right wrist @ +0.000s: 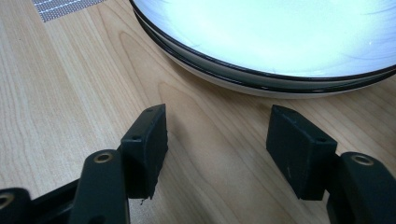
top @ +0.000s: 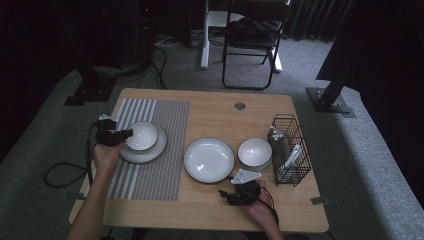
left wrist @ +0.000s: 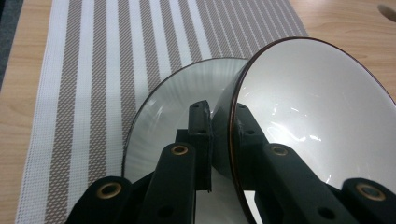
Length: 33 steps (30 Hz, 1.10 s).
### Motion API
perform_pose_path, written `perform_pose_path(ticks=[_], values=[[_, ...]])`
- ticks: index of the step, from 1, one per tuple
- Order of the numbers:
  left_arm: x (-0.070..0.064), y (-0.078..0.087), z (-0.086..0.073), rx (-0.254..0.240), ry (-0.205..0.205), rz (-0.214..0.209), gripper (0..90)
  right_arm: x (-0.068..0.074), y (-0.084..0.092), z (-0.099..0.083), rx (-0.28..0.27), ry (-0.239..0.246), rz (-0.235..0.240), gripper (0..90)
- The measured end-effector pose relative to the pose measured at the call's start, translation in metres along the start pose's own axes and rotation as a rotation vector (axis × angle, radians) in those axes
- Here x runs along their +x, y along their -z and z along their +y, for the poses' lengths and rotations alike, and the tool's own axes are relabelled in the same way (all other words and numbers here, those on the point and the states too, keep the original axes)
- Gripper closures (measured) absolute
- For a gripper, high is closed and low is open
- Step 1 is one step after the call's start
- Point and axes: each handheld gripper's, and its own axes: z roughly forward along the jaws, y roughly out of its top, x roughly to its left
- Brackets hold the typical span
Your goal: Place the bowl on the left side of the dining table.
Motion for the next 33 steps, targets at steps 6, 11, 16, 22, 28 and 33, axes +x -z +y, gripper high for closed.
perform_pose_path(ticks=[6, 11, 16, 22, 28, 33], values=[[0.005, -0.001, -0.004, 0.01, 0.008, -0.003, 82.0, 0.0, 0.0, 0.0, 0.0, 0.0, 0.0, 37.8], [0.01, -0.001, -0.006, 0.017, 0.031, 0.004, 82.2, 0.0, 0.0, 0.0, 0.0, -0.001, -0.001, 37.6], [0.009, -0.003, -0.006, 0.013, 0.033, 0.018, 82.3, 0.0, 0.0, 0.0, 0.0, -0.001, -0.001, 37.6], [0.01, -0.006, -0.006, 0.01, 0.041, 0.021, 82.2, 0.0, 0.0, 0.0, 0.0, -0.001, -0.001, 37.6], [0.01, -0.008, -0.007, 0.014, 0.047, 0.009, 82.2, 0.0, 0.0, 0.0, 0.0, -0.001, -0.002, 37.6], [0.011, -0.008, -0.008, 0.008, 0.053, 0.007, 82.0, 0.0, 0.0, 0.0, 0.0, -0.001, -0.002, 37.6]])
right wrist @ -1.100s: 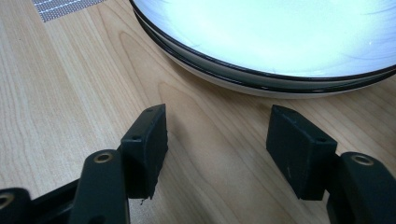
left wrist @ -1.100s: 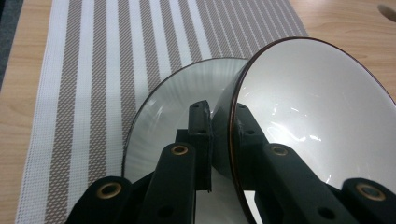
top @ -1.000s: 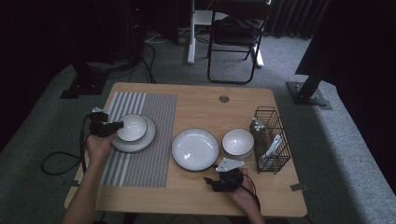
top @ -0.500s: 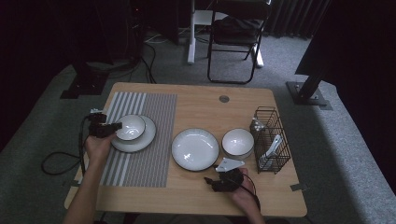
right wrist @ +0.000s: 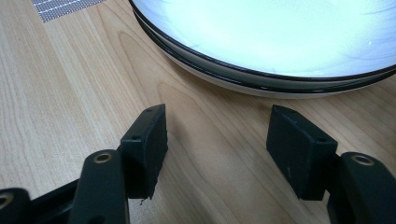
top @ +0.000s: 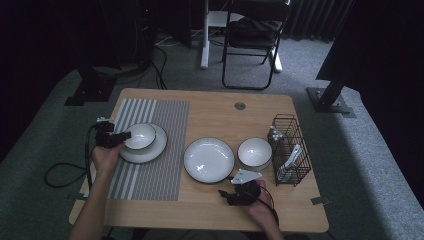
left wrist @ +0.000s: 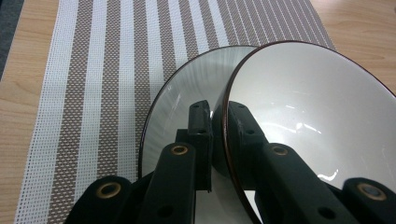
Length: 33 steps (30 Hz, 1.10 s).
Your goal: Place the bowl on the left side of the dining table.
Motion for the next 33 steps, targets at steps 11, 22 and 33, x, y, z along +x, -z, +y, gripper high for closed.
perform_pose_path(ticks=[11, 22, 33], values=[[0.0, 0.002, 0.0, -0.001, -0.016, 0.019, 82.0, 0.0, 0.0, 0.0, 0.0, 0.0, 0.0, 37.6], [0.001, 0.013, 0.004, -0.06, -0.023, -0.01, 77.0, 0.0, 0.0, 0.0, 0.0, 0.0, 0.0, 37.6], [-0.018, 0.031, 0.005, -0.133, -0.111, 0.024, 70.7, 0.0, 0.0, 0.0, 0.0, 0.0, 0.0, 37.6]])
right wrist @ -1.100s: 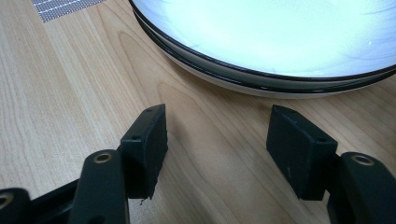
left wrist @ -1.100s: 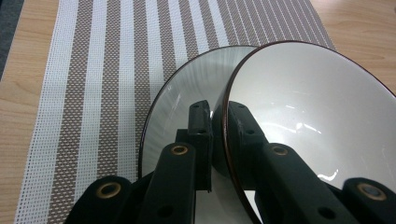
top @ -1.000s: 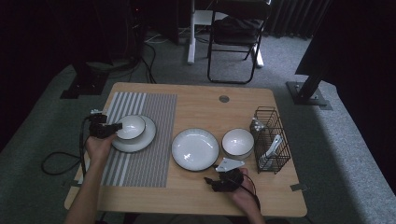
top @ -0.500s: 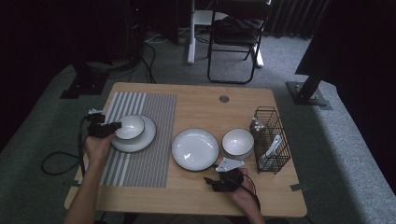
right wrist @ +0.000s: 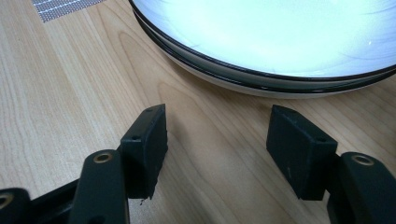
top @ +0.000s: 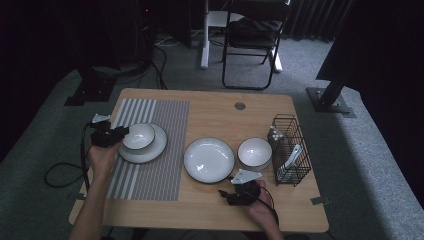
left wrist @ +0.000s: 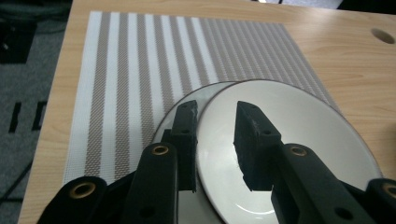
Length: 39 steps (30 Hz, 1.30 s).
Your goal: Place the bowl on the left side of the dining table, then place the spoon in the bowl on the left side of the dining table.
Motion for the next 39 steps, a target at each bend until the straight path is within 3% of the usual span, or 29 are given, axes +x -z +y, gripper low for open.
perform_pose_path(ticks=[2, 9, 12, 21, 28, 32, 37, 39], values=[[-0.005, 0.002, 0.001, -0.006, -0.025, 0.008, 70.4, 0.0, 0.0, 0.0, 0.0, 0.0, 0.0, 37.6], [-0.018, 0.009, 0.006, -0.035, -0.043, -0.013, 69.2, 0.0, 0.0, 0.0, 0.0, 0.0, 0.0, 37.6], [-0.024, 0.013, 0.004, -0.071, -0.052, -0.034, 68.9, 0.0, 0.0, 0.0, 0.0, 0.0, 0.0, 37.6], [-0.042, 0.02, -0.001, -0.112, -0.079, -0.071, 65.8, 0.0, -0.001, 0.001, 0.001, -0.007, -0.003, 37.5], [-0.057, 0.032, -0.006, -0.133, -0.131, -0.08, 63.8, 0.0, -0.001, 0.001, 0.001, -0.008, -0.004, 37.5], [-0.063, 0.033, -0.016, -0.148, -0.123, -0.124, 61.5, 0.0, -0.001, 0.001, 0.002, -0.008, -0.004, 37.5], [-0.069, 0.027, -0.031, -0.119, -0.157, -0.134, 58.6, 0.0, -0.001, 0.001, 0.001, -0.007, -0.004, 37.5], [-0.069, 0.024, -0.04, -0.133, -0.141, -0.157, 58.3, 0.0, -0.001, 0.001, 0.001, -0.008, -0.004, 37.4]])
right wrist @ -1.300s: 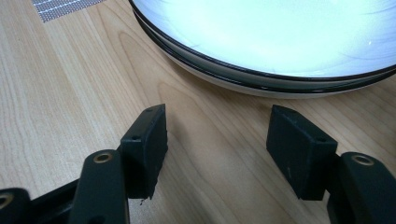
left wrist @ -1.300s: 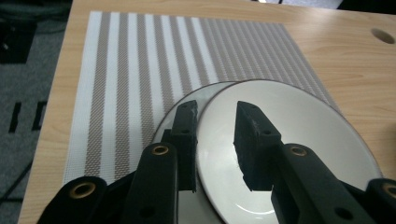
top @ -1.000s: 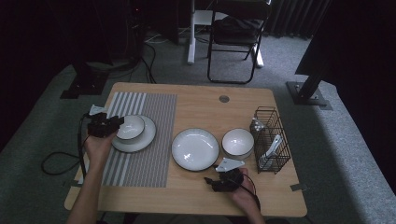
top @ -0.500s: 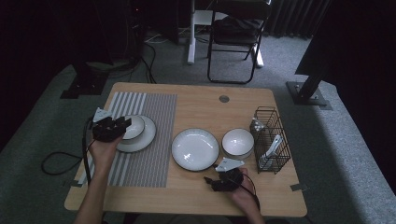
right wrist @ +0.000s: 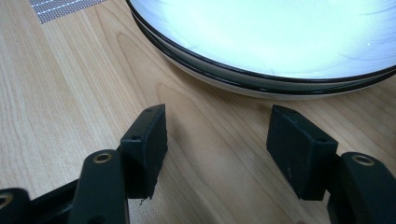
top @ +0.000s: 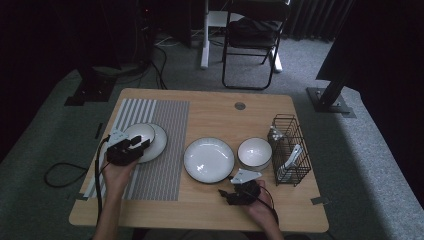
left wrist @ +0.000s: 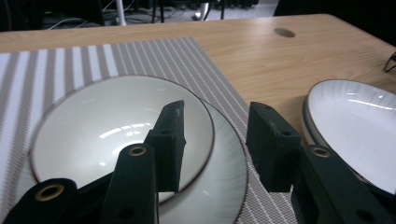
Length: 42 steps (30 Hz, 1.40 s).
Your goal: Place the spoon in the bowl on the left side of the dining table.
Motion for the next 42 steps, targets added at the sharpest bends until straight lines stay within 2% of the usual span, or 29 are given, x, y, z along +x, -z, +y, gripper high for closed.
perform_pose_path(ticks=[1, 4, 6, 9, 12, 17, 22, 25, 33, 42], values=[[-0.001, -0.001, -0.003, 0.002, 0.003, -0.012, 58.3, 0.0, 0.0, 0.0, 0.001, -0.003, -0.002, 37.4], [-0.008, -0.005, -0.009, 0.029, -0.046, 0.003, 58.3, 0.0, 0.0, 0.0, 0.0, -0.003, -0.002, 37.4], [-0.012, -0.004, -0.01, 0.028, -0.063, -0.007, 57.6, 0.0, 0.0, 0.0, 0.0, -0.003, -0.001, 37.4], [-0.017, -0.003, -0.012, 0.008, -0.069, -0.021, 57.4, 0.0, 0.0, 0.0, 0.001, -0.004, -0.002, 37.4], [-0.022, -0.003, -0.015, 0.01, -0.077, -0.033, 57.4, 0.001, 0.0, 0.0, 0.001, -0.006, -0.004, 37.4], [-0.03, -0.006, -0.019, 0.027, -0.123, -0.014, 57.1, 0.001, 0.0, 0.0, 0.0, 0.0, 0.001, 36.3], [-0.033, -0.008, -0.023, 0.039, -0.15, -0.032, 56.6, 0.004, 0.005, 0.002, -0.001, -0.005, 0.035, 36.2], [-0.035, -0.009, -0.025, 0.048, -0.154, -0.036, 56.5, 0.008, 0.013, 0.009, -0.021, 0.015, 0.052, 36.0], [-0.036, -0.011, -0.028, 0.061, -0.153, -0.043, 56.4, 0.017, 0.044, 0.027, -0.08, 0.057, 0.025, 37.5], [-0.037, -0.01, -0.028, 0.054, -0.153, -0.046, 56.4, 0.015, 0.078, 0.046, -0.121, 0.077, -0.011, 39.3]])
